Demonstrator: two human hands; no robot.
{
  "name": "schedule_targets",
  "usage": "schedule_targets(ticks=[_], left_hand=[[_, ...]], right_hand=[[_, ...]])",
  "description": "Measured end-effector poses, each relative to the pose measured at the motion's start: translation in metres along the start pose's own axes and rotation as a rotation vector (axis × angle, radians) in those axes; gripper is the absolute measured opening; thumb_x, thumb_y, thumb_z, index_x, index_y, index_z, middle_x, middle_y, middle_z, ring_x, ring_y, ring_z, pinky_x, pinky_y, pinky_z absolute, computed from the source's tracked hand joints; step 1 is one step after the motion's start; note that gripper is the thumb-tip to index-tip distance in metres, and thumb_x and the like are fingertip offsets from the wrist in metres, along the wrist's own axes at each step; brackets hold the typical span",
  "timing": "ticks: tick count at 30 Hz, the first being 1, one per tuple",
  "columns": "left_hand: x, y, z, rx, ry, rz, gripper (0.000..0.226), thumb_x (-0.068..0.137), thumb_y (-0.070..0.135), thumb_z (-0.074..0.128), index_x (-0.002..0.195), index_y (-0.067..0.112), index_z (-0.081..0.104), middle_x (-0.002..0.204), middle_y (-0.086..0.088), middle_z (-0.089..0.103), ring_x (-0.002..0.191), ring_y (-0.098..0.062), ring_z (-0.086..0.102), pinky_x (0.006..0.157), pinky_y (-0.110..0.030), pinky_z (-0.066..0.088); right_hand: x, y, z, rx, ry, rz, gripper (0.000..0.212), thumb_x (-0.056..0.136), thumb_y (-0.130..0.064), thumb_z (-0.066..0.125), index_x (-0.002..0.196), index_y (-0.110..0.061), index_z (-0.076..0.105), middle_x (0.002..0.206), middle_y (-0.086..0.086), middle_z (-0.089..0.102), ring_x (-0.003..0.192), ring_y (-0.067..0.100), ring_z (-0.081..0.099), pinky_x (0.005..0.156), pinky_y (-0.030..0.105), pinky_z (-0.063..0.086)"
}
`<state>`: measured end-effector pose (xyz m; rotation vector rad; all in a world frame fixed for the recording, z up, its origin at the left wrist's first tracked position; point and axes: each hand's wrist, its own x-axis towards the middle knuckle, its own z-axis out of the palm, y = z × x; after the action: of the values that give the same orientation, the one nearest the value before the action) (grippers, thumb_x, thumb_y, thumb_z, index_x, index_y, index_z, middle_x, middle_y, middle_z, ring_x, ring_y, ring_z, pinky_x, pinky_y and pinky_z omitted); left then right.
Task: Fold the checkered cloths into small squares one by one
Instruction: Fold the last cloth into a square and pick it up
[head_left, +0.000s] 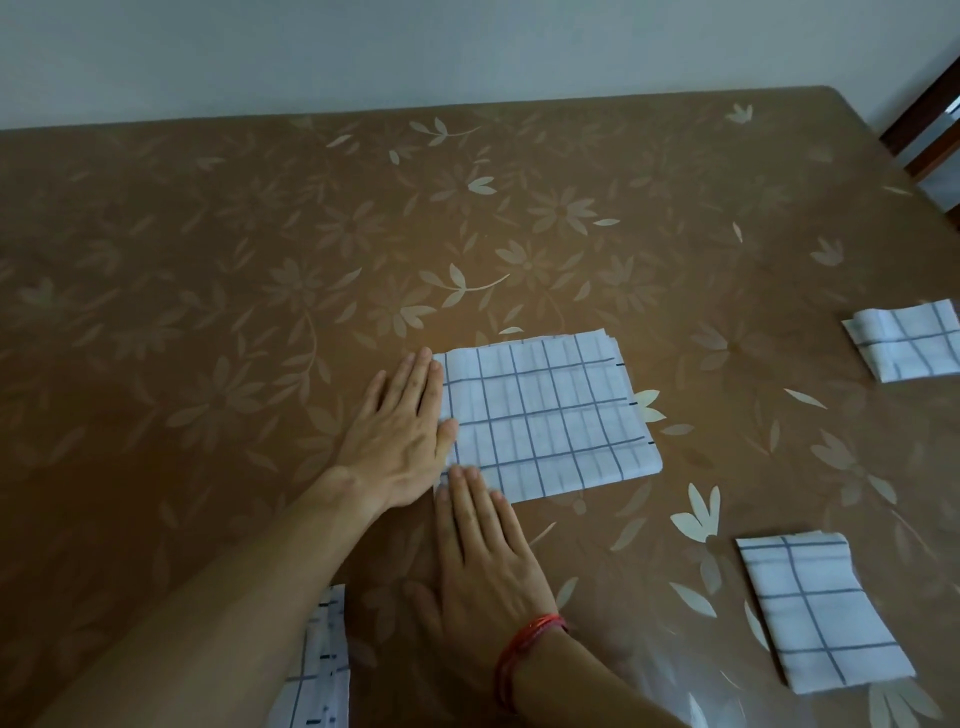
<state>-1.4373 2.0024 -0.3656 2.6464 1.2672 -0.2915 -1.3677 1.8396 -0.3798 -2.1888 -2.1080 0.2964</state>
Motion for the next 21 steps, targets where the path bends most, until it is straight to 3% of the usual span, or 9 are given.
schedule_targets(ticks=[3,7,12,16,21], left_hand=[[0.003,0.008,-0.002,-0.048,-0.018,-0.052,0.064,0.102,0.045,0.009,0.153,0.013,-0.014,0.161,-0.004,-0.023,0.147,-0.015,-0.022,0.122,-0.042,-0.006],[0.005,0.019,0.011,-0.018,0.061,-0.130,0.070,0.099,0.051,0.005,0.153,0.011,-0.011,0.162,-0.006,-0.018,0.148,-0.017,-0.020,0.121,-0.046,-0.006],[0.004,0.018,0.019,0.043,0.153,-0.128,0.075,0.095,0.053,-0.003,0.154,0.008,-0.002,0.163,-0.009,-0.007,0.150,-0.019,-0.011,0.120,-0.046,-0.009],[0.003,0.020,0.016,0.048,0.143,-0.121,0.072,0.097,0.052,0.004,0.154,0.008,-0.005,0.163,-0.009,-0.008,0.150,-0.020,-0.012,0.121,-0.046,-0.008],[0.003,0.020,0.016,0.034,0.147,-0.125,0.071,0.098,0.052,0.006,0.153,0.008,-0.004,0.163,-0.009,-0.007,0.149,-0.019,-0.012,0.121,-0.046,-0.006]], right_hand=[[-0.005,0.001,-0.002,0.011,-0.010,-0.004,0.077,0.091,-0.057,0.035,0.141,0.001,0.042,0.150,0.019,0.034,0.142,0.029,0.029,0.113,0.048,0.027],[-0.003,0.010,-0.012,0.010,-0.013,0.035,0.067,0.096,-0.049,0.028,0.139,0.000,0.046,0.147,0.017,0.042,0.138,0.026,0.038,0.109,0.043,0.040],[0.008,0.037,-0.022,-0.025,0.015,0.050,0.080,0.092,-0.056,0.033,0.144,0.005,0.034,0.152,0.022,0.030,0.143,0.031,0.027,0.113,0.049,0.027],[0.009,0.050,-0.023,-0.049,-0.071,-0.007,0.082,0.095,-0.062,0.026,0.146,0.001,0.030,0.154,0.020,0.025,0.145,0.028,0.021,0.114,0.048,0.027],[0.002,0.071,-0.036,-0.040,-0.204,0.004,0.088,0.093,-0.068,0.008,0.151,-0.003,-0.004,0.158,0.015,-0.013,0.146,0.028,-0.015,0.119,0.046,-0.001]])
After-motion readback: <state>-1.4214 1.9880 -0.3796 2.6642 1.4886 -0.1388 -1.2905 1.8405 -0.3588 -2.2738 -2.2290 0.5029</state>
